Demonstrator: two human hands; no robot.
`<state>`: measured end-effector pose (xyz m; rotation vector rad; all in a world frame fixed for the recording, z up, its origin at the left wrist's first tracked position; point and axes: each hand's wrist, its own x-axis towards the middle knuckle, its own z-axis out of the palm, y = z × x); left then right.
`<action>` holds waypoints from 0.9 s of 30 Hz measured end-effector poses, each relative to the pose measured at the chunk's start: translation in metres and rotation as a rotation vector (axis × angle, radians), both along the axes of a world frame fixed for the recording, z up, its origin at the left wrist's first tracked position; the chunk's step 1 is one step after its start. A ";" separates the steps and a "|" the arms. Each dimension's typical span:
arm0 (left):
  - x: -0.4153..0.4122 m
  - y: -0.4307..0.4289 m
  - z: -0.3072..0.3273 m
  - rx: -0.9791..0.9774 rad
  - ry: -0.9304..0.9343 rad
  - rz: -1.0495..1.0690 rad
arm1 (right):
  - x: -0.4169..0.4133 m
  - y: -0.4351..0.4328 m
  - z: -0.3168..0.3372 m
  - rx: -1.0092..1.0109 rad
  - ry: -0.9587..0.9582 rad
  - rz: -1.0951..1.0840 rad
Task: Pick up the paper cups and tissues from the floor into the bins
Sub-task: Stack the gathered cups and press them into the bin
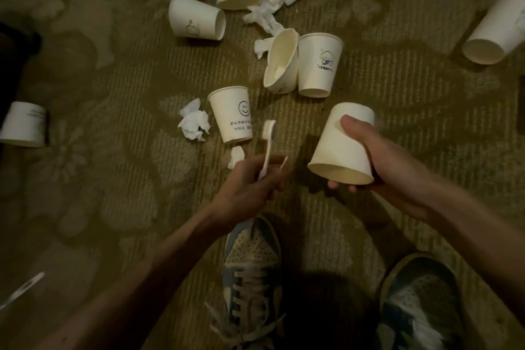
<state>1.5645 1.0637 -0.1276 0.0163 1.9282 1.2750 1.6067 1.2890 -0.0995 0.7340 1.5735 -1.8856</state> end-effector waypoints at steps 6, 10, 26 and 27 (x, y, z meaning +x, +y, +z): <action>0.004 -0.034 0.017 0.070 -0.212 0.233 | -0.002 -0.019 0.002 -0.020 -0.016 0.057; -0.003 -0.040 0.019 0.075 -0.348 0.551 | -0.004 -0.025 0.003 -0.018 -0.027 0.073; -0.016 -0.034 -0.034 -0.156 -0.033 0.700 | -0.005 -0.035 0.004 -0.008 -0.029 0.089; -0.017 -0.034 -0.037 -0.194 -0.006 0.660 | -0.005 -0.035 0.004 -0.005 -0.034 0.083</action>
